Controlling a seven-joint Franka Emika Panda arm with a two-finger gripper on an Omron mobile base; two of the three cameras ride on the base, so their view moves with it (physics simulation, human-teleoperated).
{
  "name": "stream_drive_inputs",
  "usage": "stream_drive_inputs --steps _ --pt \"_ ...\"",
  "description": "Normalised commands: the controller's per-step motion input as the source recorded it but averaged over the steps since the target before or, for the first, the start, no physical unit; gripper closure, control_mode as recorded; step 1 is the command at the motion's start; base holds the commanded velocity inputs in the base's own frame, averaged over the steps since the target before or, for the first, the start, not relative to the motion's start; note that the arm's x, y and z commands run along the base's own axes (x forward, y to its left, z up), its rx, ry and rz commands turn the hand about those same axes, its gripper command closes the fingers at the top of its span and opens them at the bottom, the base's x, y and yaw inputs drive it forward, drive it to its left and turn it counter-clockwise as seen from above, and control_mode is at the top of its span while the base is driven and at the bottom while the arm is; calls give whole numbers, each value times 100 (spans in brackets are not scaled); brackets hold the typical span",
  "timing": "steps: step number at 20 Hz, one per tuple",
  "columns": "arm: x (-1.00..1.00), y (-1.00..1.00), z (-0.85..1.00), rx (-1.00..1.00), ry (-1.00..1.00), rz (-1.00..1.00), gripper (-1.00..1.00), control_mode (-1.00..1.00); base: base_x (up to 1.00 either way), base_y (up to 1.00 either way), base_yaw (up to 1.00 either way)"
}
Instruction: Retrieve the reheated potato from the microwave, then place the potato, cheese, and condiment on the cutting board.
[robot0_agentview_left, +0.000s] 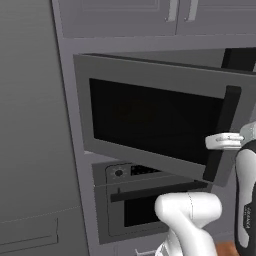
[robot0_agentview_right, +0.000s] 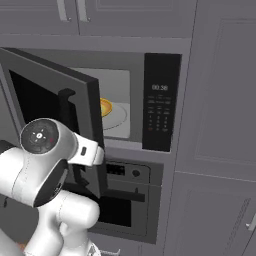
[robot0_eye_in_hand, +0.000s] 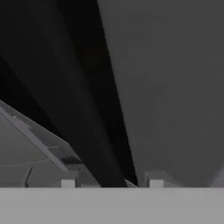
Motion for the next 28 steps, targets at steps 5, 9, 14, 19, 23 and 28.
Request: stream_drive_inputs --steps 5,9,14,19,23,28 --pt "-62 -16 0 5 0 -20 -100 -100 0 0 0" --pt "-37 -32 3 9 0 -21 -100 -100 0 0 0" --pt "1 -52 18 28 1 -20 -100 -100 0 0 0" --pt "11 -41 9 35 0 -10 -100 -100 0 0 0" --pt "41 -26 0 47 0 -5 -100 -100 0 0 0" --pt "55 -20 0 47 0 -1 -100 -100 0 0 0"
